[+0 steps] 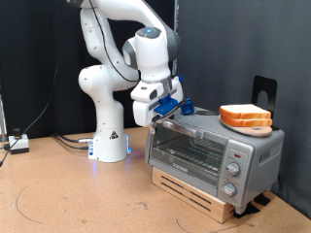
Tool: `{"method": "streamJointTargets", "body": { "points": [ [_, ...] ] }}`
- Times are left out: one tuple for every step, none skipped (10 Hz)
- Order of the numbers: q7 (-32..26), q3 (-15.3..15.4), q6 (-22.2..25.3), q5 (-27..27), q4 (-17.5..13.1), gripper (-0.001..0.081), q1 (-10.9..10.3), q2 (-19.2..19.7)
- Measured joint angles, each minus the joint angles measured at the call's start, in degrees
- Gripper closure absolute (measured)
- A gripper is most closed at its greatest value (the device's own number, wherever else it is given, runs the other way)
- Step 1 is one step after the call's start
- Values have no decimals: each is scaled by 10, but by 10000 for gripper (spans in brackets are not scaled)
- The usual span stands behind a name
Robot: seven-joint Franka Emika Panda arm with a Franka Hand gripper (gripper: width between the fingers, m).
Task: Make a piece of toast with the oven
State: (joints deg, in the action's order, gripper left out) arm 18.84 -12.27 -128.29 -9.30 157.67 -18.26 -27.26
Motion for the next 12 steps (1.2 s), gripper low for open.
{"method": "streamJointTargets", "body": {
  "points": [
    [0,0,-8,3,3,-1,0,3],
    [1,0,-9,9,3,-1,2,3],
    [4,0,-9,16,2,-1,7,3],
    [9,0,-9,27,1,-1,14,3],
    [16,0,-9,42,-1,-1,26,4],
    [22,0,-9,59,-2,-1,41,7],
    [26,-2,-8,77,0,-1,57,14],
    [26,-5,-17,90,3,-1,70,32],
    [26,-9,-34,97,4,-1,81,51],
    [26,-13,-55,102,3,-1,90,69],
    [24,-16,-74,105,1,-1,98,86],
    [21,-21,-88,106,-2,-1,102,102]
  ]
}}
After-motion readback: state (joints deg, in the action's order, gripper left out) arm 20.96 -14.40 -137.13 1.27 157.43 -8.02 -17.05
